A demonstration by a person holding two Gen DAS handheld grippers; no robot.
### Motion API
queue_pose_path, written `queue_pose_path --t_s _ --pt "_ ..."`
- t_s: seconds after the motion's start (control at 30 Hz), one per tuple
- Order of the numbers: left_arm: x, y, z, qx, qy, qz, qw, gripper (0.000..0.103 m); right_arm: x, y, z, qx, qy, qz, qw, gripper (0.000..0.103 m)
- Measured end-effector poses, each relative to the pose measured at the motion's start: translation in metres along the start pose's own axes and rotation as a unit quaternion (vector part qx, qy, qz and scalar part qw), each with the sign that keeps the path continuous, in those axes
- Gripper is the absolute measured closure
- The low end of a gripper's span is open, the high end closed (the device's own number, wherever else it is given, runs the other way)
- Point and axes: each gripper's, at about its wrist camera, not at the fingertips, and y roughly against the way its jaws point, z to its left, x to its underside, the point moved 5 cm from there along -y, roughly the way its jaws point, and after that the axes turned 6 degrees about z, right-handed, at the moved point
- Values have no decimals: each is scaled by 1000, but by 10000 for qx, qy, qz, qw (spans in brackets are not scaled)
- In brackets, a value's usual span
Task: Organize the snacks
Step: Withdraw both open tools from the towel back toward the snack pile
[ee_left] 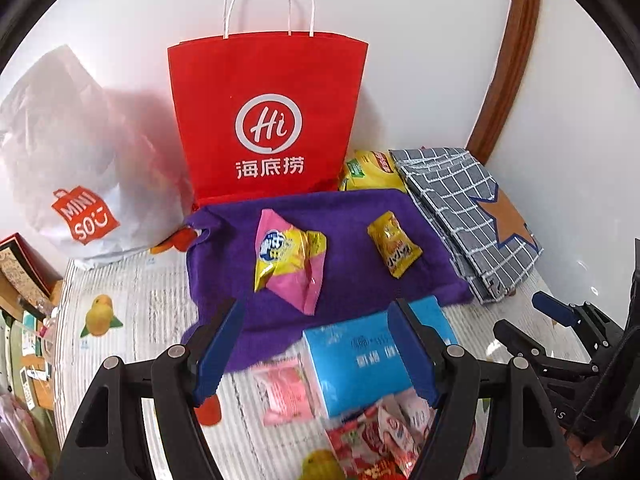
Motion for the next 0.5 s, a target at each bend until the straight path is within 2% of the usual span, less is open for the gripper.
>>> queue_pose_path --t_s 0.5 --pt "44 5 11 73 136 167 9997 30 49 -7 26 -250 49 367 9990 33"
